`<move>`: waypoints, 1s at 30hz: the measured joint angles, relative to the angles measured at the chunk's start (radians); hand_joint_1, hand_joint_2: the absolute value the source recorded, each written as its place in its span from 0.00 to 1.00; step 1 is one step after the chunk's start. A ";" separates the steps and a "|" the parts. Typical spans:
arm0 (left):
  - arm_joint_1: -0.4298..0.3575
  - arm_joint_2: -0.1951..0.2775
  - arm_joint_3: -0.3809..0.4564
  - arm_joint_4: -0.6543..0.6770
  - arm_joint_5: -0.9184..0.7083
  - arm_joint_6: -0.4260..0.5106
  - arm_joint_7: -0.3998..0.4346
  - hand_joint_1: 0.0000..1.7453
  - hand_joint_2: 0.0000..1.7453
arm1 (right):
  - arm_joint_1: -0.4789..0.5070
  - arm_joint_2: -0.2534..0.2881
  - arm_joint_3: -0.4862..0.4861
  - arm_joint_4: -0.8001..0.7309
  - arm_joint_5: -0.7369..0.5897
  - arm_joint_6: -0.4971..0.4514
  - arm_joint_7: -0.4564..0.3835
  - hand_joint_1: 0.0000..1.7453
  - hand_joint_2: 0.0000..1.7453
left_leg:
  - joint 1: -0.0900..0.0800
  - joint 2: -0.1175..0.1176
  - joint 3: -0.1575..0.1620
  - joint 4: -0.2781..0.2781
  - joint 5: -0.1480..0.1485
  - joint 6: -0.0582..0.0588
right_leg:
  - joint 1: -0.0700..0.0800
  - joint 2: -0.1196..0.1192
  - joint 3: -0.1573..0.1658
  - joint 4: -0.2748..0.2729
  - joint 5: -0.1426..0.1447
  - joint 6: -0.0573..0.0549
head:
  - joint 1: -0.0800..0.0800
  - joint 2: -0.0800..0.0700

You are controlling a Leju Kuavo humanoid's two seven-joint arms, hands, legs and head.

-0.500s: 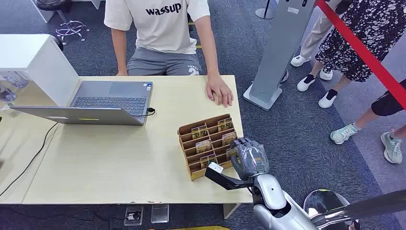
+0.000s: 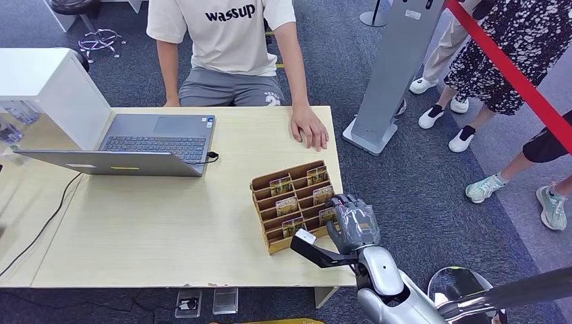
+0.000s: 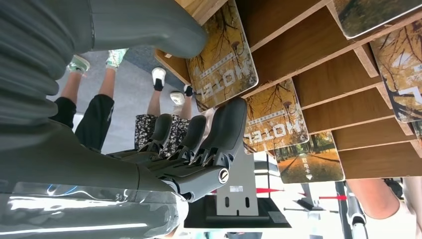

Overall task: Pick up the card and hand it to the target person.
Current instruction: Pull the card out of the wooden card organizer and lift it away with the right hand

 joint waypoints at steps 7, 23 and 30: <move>0.000 0.000 -0.004 0.000 0.002 0.000 0.000 0.00 0.00 | -0.001 0.000 0.004 0.000 -0.005 -0.007 0.001 0.88 1.00 | 0.000 0.000 0.000 0.000 0.000 0.000 | 0.000 0.000 0.000 0.000 0.000 0.000 | 0.000 0.000; 0.000 0.003 -0.022 0.000 -0.008 -0.039 -0.037 0.00 0.25 | -0.002 0.000 0.004 -0.001 -0.012 -0.011 0.001 1.00 1.00 | -0.001 0.000 0.001 0.002 0.000 0.001 | -0.001 0.000 0.001 -0.002 0.001 0.001 | 0.000 0.000; -0.001 0.015 -0.035 0.000 -0.006 -0.041 -0.061 0.00 1.00 | -0.005 -0.001 0.004 -0.004 -0.012 -0.011 -0.004 1.00 1.00 | -0.004 0.002 0.018 -0.039 0.024 0.013 | -0.003 0.000 0.007 -0.018 0.020 0.002 | 0.001 0.000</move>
